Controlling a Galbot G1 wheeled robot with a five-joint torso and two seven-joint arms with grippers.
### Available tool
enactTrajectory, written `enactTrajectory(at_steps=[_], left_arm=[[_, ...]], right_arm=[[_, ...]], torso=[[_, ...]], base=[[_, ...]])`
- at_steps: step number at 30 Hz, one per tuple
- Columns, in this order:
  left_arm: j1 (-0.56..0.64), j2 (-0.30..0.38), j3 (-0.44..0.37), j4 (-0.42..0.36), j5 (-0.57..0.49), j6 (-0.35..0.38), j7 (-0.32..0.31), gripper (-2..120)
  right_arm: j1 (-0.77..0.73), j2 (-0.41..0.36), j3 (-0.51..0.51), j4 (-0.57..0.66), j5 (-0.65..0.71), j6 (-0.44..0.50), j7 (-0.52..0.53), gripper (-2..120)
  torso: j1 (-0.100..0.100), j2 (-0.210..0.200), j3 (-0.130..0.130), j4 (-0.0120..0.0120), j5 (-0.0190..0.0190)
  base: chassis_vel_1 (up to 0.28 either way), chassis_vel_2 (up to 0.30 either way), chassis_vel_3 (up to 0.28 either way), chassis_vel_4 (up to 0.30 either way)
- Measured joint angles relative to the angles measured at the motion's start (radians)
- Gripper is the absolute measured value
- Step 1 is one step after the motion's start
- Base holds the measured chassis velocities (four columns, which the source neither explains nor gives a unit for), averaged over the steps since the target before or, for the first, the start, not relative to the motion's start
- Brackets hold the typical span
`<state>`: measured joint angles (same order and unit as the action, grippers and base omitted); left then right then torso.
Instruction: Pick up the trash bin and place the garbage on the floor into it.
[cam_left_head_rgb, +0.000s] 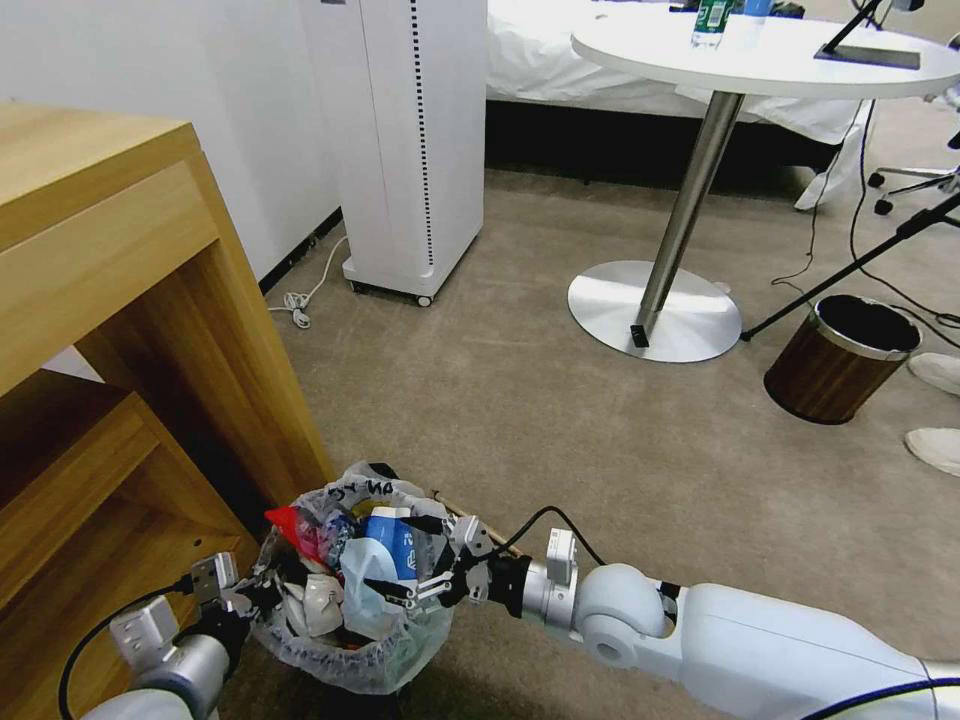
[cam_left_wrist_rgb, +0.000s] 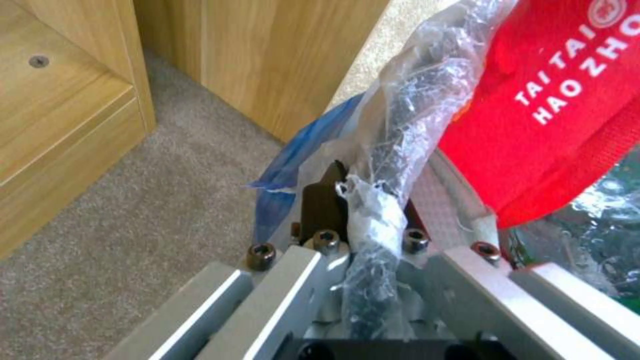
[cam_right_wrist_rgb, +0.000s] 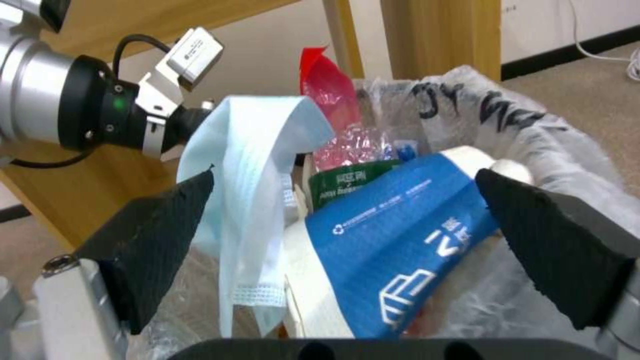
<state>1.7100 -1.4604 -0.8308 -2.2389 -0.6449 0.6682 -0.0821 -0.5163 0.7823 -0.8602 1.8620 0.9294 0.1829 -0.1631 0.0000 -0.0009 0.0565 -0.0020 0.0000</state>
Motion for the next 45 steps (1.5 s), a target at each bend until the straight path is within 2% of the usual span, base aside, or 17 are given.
enactTrajectory(at_steps=[7, 17, 21, 26, 29, 32, 33, 35, 38, 45], left_arm=[[-0.007, 0.001, 0.005, 0.006, 0.002, 0.0, 0.0, 1], [-0.006, -0.006, 0.012, 0.006, 0.013, 0.0, 0.002, 1], [-0.007, -0.007, 0.011, 0.006, 0.013, 0.001, 0.002, 1], [-0.007, -0.008, 0.009, 0.012, 0.016, 0.001, 0.003, 1], [-0.008, -0.008, 0.009, 0.012, 0.016, 0.001, 0.003, 1], [-0.007, -0.004, 0.004, 0.011, 0.016, 0.001, 0.004, 1], [-0.007, -0.004, 0.004, 0.011, 0.016, 0.001, 0.004, 1], [-0.004, -0.002, 0.003, 0.007, 0.015, 0.001, 0.005, 1], [-0.003, -0.002, 0.003, 0.006, 0.015, 0.001, 0.005, 1], [0.003, -0.004, 0.004, 0.002, 0.016, -0.001, 0.009, 1]], right_arm=[[-0.016, -0.03, 0.019, 0.011, -0.009, 0.011, -0.007, 100], [-0.029, -0.013, 0.069, 0.037, -0.008, 0.032, -0.017, 100], [-0.042, -0.009, 0.106, 0.053, -0.003, 0.042, -0.025, 100], [-0.088, -0.006, 0.217, 0.077, 0.011, 0.045, -0.017, 100], [-0.1, -0.007, 0.257, 0.082, 0.016, 0.045, 0.016, 100], [-0.13, -0.028, 0.341, 0.087, 0.029, 0.022, 0.147, 100], [-0.13, -0.028, 0.341, 0.087, 0.029, 0.022, 0.147, 100], [-0.188, -0.053, 0.443, 0.076, 0.046, -0.041, 0.242, 100], [-0.229, -0.062, 0.497, 0.052, 0.054, -0.088, 0.301, 100], [-0.31, -0.063, 0.545, -0.056, 0.061, -0.216, 0.414, 100]], torso=[[0.0, 0.0, 0.0, -0.0001, 0.0], [0.0, 0.0, 0.0, 0.0, 0.0001], [0.0, 0.0, 0.0, 0.0, 0.0], [0.0, 0.0, 0.0, 0.0, 0.0], [0.0, 0.0, 0.0, 0.0, 0.0], [0.0, 0.0, 0.0, 0.0001, 0.0], [0.0, 0.0, 0.0, 0.0001, 0.0], [0.0, 0.0, 0.0, 0.0, 0.0], [0.0, 0.0, 0.0, -0.0001, 0.0002], [0.0, 0.0, 0.0, -0.0002, 0.0002]], base=[[0.0, 0.0, 0.0, 0.0], [0.0, 0.0, 0.0, 0.0], [0.0, 0.0, 0.0, 0.0], [0.0, 0.0, 0.0, 0.0], [0.0, 0.0, 0.0, 0.0], [0.0, 0.0, 0.0, 0.0], [0.0, 0.0, 0.0, 0.0], [0.0, 0.0, 0.0, 0.0], [0.0, 0.0, 0.0, 0.0], [0.0, 0.0, 0.0, 0.0]])
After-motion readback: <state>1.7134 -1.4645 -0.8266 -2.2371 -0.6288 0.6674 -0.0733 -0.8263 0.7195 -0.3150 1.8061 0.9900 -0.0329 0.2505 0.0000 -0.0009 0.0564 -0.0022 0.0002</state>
